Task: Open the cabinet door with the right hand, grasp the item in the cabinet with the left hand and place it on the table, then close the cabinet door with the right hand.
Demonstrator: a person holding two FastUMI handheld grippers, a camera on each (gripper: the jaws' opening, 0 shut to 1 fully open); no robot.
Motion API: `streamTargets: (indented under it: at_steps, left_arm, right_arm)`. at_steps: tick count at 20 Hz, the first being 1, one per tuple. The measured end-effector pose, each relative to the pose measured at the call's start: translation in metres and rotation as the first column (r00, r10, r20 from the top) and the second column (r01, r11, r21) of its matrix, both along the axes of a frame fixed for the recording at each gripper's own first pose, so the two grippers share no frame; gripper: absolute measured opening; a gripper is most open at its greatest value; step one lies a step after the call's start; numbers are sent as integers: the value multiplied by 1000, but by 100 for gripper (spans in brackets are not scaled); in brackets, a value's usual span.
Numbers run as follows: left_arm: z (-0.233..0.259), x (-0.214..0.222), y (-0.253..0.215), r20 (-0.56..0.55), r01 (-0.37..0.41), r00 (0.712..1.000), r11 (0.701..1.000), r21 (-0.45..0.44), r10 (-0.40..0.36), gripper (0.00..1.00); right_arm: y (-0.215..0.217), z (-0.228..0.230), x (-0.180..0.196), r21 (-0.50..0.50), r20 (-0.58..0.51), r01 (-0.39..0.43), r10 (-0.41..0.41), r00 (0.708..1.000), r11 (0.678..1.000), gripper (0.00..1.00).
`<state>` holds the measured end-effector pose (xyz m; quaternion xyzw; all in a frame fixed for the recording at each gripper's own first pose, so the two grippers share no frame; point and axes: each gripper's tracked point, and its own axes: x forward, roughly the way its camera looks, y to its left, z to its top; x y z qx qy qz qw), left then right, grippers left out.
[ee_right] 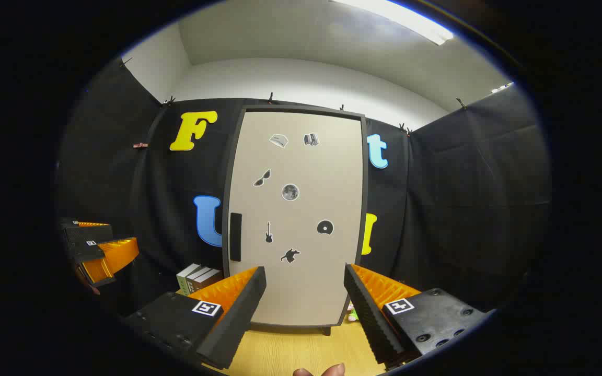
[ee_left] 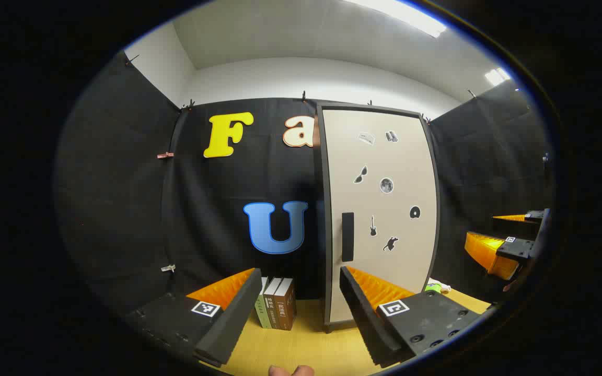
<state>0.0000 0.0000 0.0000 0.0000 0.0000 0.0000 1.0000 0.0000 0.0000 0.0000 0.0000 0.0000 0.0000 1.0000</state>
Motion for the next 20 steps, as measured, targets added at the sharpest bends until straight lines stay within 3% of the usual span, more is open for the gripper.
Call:
streamTargets:
  at_steps: [20]
  left_arm:
    - [-8,16,22,-10,-6,1000,1000,-4,6,94]
  right_arm:
    - [27,-13,18,-3,-25,-25,25,999,1000,98]
